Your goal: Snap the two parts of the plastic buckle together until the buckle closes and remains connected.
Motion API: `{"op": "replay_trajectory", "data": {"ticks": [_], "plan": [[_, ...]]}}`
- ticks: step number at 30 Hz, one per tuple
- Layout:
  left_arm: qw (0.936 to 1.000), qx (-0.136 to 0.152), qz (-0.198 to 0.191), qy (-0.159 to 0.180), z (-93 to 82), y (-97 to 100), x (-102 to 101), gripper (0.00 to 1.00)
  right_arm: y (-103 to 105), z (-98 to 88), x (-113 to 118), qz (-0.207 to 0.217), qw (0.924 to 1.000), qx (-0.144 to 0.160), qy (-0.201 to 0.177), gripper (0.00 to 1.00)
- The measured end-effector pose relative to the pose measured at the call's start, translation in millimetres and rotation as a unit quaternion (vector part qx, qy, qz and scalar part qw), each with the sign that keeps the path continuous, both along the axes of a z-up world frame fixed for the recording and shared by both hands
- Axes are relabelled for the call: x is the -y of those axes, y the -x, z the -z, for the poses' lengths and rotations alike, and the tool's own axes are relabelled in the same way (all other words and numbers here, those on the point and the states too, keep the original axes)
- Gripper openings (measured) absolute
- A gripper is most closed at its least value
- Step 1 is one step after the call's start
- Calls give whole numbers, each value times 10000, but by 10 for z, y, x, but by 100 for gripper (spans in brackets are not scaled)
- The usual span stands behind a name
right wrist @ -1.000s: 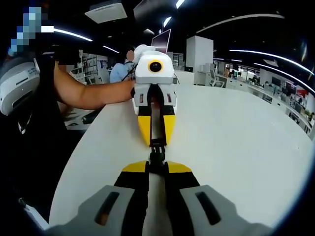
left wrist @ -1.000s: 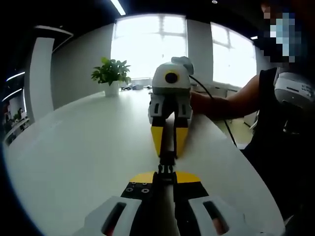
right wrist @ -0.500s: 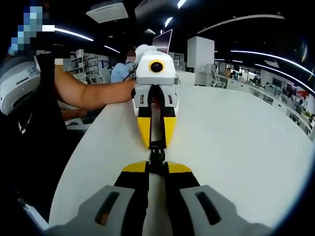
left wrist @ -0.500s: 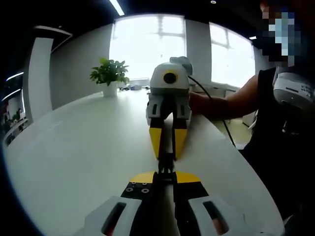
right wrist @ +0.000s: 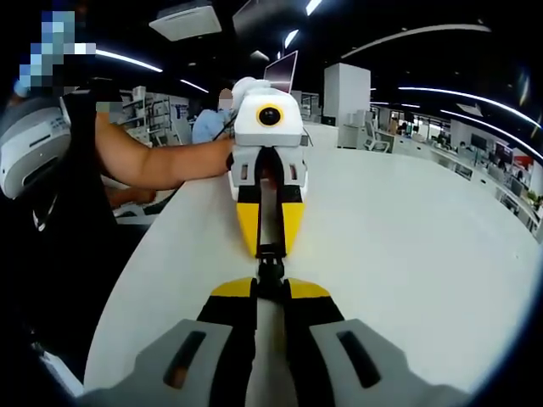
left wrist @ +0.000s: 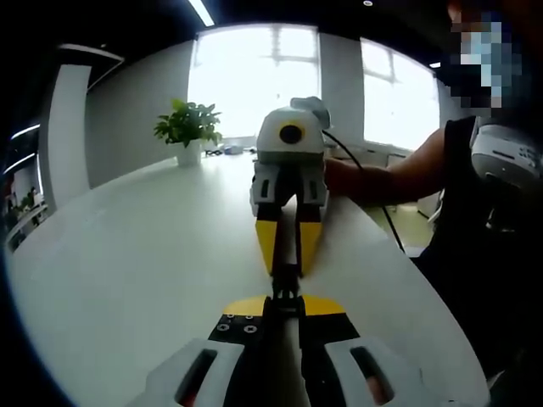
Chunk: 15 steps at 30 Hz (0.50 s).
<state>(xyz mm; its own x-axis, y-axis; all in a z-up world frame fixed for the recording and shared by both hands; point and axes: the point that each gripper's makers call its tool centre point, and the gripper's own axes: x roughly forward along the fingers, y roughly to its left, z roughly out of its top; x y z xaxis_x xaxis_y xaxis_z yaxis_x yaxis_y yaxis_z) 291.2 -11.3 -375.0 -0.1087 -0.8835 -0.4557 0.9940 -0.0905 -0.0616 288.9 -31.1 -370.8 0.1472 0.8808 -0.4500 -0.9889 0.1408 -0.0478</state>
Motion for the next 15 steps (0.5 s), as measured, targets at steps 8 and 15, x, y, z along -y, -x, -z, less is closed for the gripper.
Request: {"op": "replay_trajectory", "data": {"ticks": [8,15], "plan": [[10000,-16,21,-31,2,29,26,10,12,-3,-28,-64,10000,-18,8,10],[10000,3,1,-63,2,22,24,10,16,-6,-28,-66,10000,10,7,10]]}}
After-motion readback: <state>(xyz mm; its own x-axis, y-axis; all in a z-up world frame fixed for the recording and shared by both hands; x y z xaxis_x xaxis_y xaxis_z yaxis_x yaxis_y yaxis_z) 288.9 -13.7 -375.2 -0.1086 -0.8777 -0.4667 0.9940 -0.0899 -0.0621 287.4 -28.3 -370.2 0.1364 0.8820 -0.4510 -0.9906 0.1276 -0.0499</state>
